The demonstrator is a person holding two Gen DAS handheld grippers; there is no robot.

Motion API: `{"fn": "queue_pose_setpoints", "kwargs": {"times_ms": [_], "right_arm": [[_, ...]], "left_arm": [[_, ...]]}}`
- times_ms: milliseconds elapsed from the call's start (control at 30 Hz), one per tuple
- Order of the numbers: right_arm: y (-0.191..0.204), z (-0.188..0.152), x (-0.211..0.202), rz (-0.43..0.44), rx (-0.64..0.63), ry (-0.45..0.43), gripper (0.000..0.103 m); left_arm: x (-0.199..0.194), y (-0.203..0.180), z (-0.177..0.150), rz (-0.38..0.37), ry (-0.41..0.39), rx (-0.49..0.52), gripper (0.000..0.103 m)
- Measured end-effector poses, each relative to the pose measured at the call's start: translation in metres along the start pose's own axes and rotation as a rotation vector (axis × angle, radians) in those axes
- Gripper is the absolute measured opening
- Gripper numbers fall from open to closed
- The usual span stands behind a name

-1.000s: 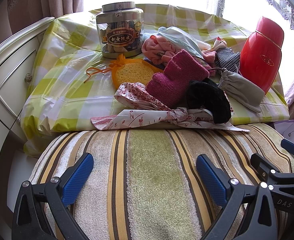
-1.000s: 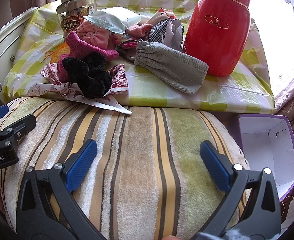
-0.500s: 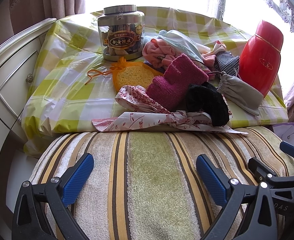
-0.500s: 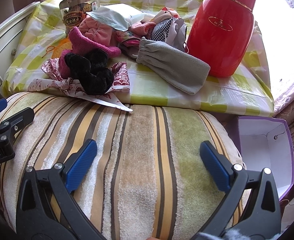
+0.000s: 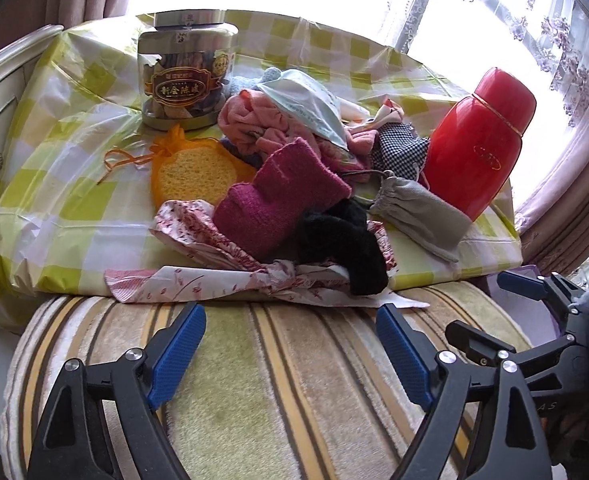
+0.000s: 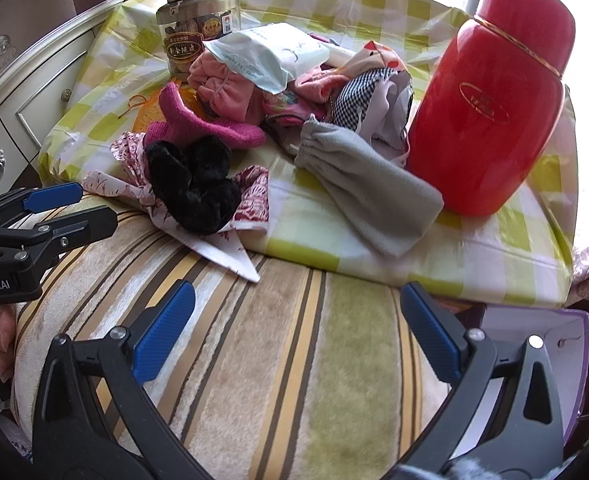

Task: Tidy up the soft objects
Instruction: 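Grasp the black scrunchie with the left tool while the right tool grasps the grey pouch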

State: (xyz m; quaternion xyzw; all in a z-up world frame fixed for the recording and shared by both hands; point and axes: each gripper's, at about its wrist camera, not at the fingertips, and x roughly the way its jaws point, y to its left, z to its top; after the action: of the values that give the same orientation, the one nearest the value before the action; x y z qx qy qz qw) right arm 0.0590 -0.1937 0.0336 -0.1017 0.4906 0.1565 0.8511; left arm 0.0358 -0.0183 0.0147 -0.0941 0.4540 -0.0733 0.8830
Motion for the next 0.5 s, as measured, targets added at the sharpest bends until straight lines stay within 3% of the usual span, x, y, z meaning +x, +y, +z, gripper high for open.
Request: {"fn": "queue_pose_setpoints", "kwargs": {"times_ms": [233, 500], "right_arm": [[-0.011, 0.027, 0.012, -0.054, -0.12, -0.05, 0.103], [-0.025, 0.049, 0.052, -0.108, -0.193, -0.023, 0.098]], "left_arm": [[0.028, -0.008, 0.022, -0.118, 0.042, -0.087, 0.079], [0.061, -0.016, 0.04, -0.131, 0.067, -0.13, 0.066]]}}
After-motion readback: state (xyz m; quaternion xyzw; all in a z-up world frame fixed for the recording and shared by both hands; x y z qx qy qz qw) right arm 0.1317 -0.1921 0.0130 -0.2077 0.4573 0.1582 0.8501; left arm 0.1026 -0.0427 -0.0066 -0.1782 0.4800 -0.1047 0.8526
